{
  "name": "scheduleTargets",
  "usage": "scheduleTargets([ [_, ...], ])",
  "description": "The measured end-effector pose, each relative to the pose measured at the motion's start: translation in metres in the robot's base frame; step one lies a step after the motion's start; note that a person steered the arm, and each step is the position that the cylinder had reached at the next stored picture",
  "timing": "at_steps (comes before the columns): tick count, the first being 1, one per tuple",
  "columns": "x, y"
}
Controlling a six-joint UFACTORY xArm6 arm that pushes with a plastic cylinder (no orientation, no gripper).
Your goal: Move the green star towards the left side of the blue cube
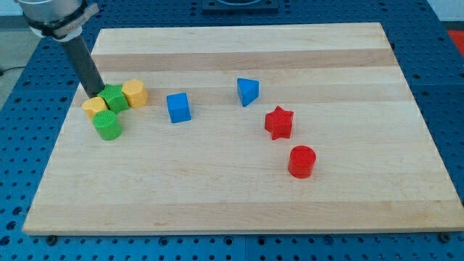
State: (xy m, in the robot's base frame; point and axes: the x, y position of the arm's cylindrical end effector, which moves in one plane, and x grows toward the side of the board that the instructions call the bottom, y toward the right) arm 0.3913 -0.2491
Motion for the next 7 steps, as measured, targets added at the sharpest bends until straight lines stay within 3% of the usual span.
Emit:
scheduleTargets([
  [7,0.047,0.081],
])
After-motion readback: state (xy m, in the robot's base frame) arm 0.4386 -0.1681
